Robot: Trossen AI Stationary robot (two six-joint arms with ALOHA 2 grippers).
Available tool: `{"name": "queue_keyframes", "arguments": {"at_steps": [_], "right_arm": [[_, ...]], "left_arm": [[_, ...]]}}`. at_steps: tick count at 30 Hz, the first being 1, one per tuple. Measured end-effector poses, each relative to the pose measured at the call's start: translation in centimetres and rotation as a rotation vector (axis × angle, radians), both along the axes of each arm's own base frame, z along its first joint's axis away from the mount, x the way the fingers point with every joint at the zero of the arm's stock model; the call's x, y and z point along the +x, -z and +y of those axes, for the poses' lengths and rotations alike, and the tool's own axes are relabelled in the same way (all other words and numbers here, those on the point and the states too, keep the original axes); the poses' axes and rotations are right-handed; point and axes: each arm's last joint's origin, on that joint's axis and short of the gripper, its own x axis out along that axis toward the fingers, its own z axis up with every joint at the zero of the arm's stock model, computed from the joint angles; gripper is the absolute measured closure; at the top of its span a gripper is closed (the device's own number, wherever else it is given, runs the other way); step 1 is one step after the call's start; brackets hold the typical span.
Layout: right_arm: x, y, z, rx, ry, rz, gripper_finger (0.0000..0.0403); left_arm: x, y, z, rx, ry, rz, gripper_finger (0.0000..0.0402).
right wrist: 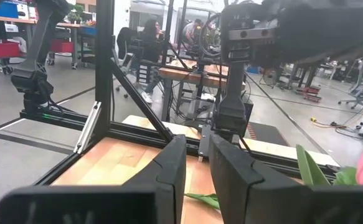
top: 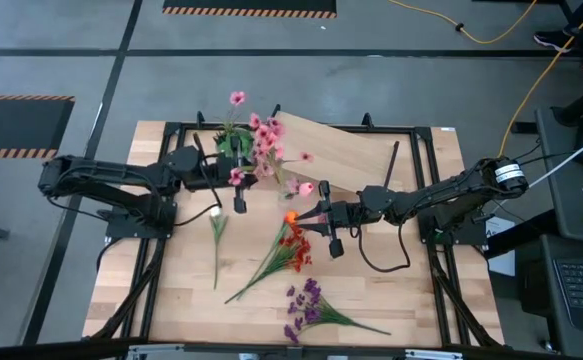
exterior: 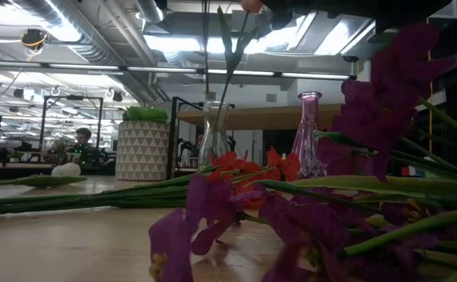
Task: Pick and place flowers into a vace then onto a shelf
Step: Put the pink flowers into the transparent vase
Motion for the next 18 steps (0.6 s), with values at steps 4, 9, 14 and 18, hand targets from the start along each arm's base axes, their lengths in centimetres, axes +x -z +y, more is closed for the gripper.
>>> {"name": "queue_keyframes", "arguments": {"at_steps": [4,9,14,18], "right_arm": [[0.0,0.0,0.0,0.0,0.0,0.0,0.0329],[0.0,0.0,0.0,0.0,0.0,0.0,0.0329],[0.0,0.0,0.0,0.0,0.0,0.0,0.0329],[0.0,0.0,0.0,0.0,0.0,0.001,0.0329]], "left_arm": [[-0.1,0.6,0.5,-0.031,0.005,-0.03,0.0398],[-0.4,1.8,0.8,-0.055,0.032,-0.079,0.0398],[-0.6,2.8,1.3,-0.084,0.015,-0.078,0.0398],[-0.6,3.0,1.6,-0.09,0.004,-0.075,0.0398]]}}
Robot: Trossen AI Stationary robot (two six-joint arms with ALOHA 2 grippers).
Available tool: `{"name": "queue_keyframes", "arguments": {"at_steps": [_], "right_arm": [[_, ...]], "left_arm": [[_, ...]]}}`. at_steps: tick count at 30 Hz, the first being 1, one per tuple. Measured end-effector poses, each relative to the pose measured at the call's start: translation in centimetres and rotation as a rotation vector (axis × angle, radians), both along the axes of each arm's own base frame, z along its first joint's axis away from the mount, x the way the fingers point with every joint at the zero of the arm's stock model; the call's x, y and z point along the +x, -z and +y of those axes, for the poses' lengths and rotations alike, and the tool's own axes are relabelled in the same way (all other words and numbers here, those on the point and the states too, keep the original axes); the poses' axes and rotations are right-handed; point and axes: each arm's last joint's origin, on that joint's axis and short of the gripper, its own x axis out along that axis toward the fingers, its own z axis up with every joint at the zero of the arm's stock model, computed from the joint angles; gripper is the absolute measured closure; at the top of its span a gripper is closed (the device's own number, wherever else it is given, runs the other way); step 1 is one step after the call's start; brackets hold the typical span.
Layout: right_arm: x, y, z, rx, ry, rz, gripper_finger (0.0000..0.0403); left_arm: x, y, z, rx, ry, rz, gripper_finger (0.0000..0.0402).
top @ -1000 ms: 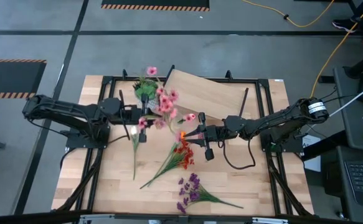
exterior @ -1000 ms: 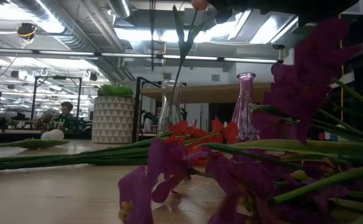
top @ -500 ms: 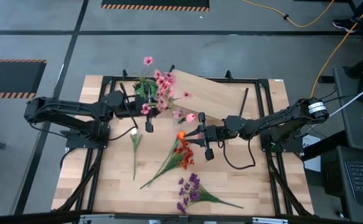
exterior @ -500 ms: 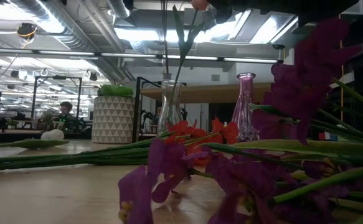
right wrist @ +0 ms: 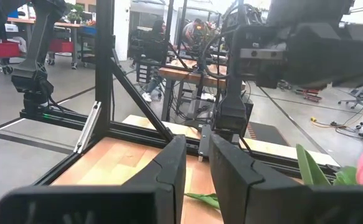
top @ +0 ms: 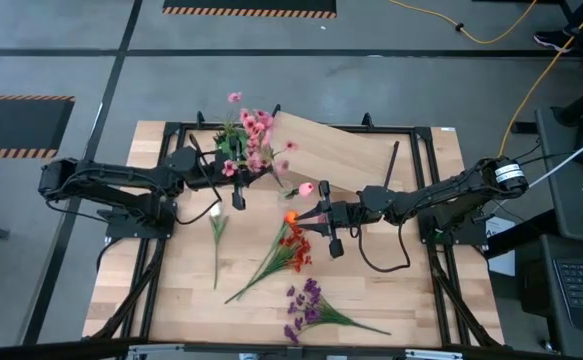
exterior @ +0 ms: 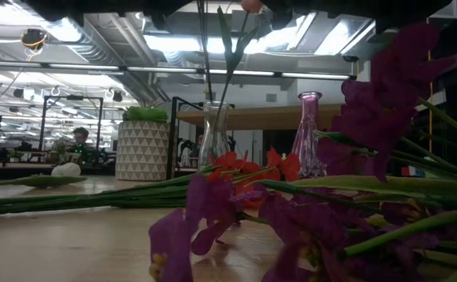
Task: Pick and place flowers into a vace then onto a shelf
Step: Put the pink flowers into the transparent vase
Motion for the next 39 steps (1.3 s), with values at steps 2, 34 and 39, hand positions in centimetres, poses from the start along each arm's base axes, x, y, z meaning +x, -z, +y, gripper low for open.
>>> {"name": "queue_keyframes", "arguments": {"at_steps": [2,34,39], "right_arm": [[0.0,0.0,0.0,0.0,0.0,0.0,0.0329],[0.0,0.0,0.0,0.0,0.0,0.0,0.0329],[0.0,0.0,0.0,0.0,0.0,0.001,0.0329]], "left_arm": [[0.0,0.1,0.1,0.0,-0.002,0.005,0.0398],[3.0,6.8,1.5,-0.064,-0.013,0.108,0.0398],[3.4,7.7,1.6,-0.078,-0.012,0.131,0.0391]]}}
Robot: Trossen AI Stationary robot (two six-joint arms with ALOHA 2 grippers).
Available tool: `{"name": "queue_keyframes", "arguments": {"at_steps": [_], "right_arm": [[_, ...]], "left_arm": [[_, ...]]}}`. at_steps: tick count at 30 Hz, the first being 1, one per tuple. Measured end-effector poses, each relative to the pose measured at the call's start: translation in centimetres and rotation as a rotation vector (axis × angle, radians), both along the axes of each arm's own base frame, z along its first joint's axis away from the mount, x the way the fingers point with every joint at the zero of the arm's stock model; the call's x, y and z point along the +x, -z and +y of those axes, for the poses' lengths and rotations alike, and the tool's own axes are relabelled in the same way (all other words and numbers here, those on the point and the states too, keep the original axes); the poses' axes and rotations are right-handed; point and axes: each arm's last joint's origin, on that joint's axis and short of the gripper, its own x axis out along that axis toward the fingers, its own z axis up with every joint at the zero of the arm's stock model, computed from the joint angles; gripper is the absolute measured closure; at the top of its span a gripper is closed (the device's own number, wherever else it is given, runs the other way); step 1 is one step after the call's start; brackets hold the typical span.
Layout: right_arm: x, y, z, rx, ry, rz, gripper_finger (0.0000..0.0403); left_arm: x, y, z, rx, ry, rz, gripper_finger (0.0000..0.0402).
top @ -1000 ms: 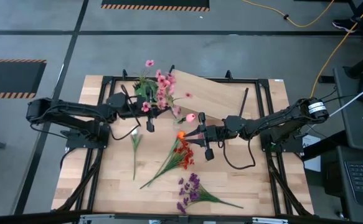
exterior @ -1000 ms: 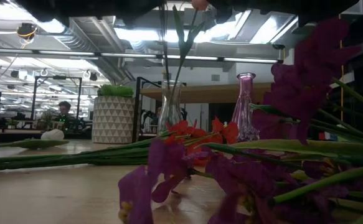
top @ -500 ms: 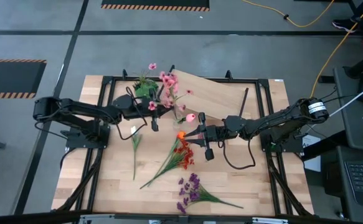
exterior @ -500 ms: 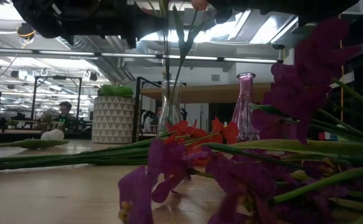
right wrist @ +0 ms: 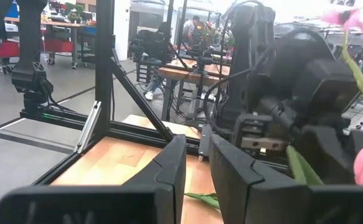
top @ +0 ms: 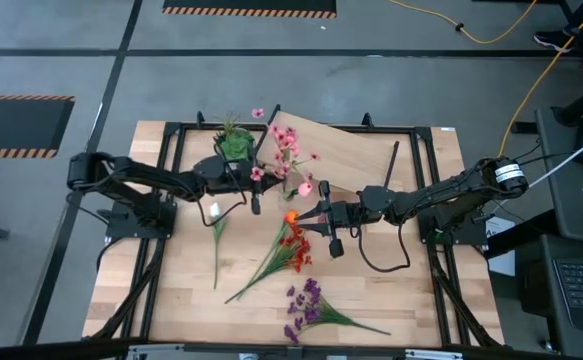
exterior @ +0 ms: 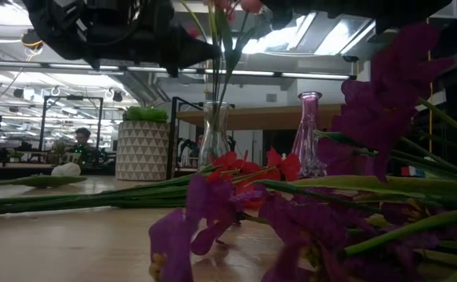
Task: Pick and place flowers into a vace then onto a shelf
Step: Put the pink flowers into the transparent vase
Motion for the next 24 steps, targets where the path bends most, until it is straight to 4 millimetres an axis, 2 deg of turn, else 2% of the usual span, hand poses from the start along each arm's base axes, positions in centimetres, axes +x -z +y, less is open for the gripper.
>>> {"name": "queue_keyframes", "arguments": {"at_steps": [13,19,24], "right_arm": [[0.0,0.0,0.0,0.0,0.0,-0.001,0.0329],[0.0,0.0,0.0,0.0,0.0,0.0,0.0329],[0.0,0.0,0.0,0.0,0.0,0.0,0.0329]], "left_arm": [[0.4,0.8,0.1,-0.025,0.001,0.016,0.0341],[0.4,1.4,0.1,-0.037,0.0,0.083,0.0318],[0.3,1.3,0.1,-0.005,-0.01,0.089,0.0297]]}}
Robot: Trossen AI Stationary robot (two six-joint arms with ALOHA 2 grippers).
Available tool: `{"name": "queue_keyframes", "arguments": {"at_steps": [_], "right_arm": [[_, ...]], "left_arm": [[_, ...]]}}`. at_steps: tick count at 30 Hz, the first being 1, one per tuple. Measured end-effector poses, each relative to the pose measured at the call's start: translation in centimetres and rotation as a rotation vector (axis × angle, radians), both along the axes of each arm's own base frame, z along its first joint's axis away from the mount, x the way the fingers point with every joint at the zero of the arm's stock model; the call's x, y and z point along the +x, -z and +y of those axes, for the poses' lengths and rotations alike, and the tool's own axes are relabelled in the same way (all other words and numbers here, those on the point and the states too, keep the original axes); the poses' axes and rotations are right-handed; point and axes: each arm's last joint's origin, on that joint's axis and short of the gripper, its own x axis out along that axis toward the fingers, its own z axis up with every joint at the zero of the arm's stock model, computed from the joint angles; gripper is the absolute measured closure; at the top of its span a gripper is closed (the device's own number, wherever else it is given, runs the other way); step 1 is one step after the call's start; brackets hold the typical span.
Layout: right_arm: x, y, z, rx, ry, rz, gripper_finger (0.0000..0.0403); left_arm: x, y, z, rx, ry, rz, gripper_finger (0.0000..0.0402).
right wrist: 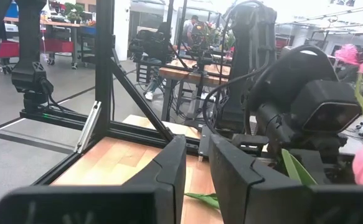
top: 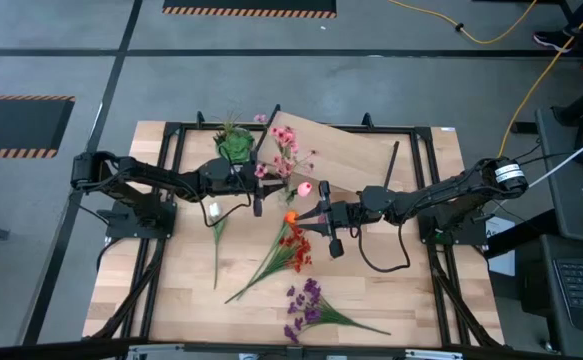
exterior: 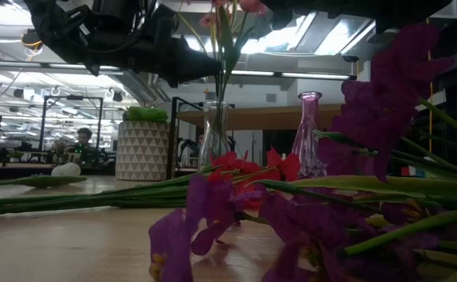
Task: Pick and place flowers into a vace then onto a shelf
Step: Put the pink flowers into the transparent vase, then put the purple flowers into the transparent vase
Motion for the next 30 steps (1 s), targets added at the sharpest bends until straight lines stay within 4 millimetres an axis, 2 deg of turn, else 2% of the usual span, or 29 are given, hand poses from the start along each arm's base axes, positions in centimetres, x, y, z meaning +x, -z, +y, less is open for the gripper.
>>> {"name": "queue_keyframes", "arguments": {"at_steps": [4,11,16,24,30], "right_arm": [[0.0,0.0,0.0,0.0,0.0,0.0,0.0329],[0.0,0.0,0.0,0.0,0.0,0.0,0.0329],[0.0,0.0,0.0,0.0,0.0,0.0,0.0329],[0.0,0.0,0.0,0.0,0.0,0.0,0.0329],[0.0,0.0,0.0,0.0,0.0,0.0,0.0329]], "left_arm": [[-0.5,-0.8,0.0,0.021,-0.026,0.001,0.0284],[-2.5,-1.9,-0.3,0.052,-0.072,0.106,0.0277],[-4.2,-3.8,-0.5,0.105,-0.102,0.079,0.0276],[-8.5,-6.3,-1.4,0.146,-0.099,0.089,0.0277],[-11.8,-6.5,-2.6,0.109,-0.056,0.167,0.0286]]}}
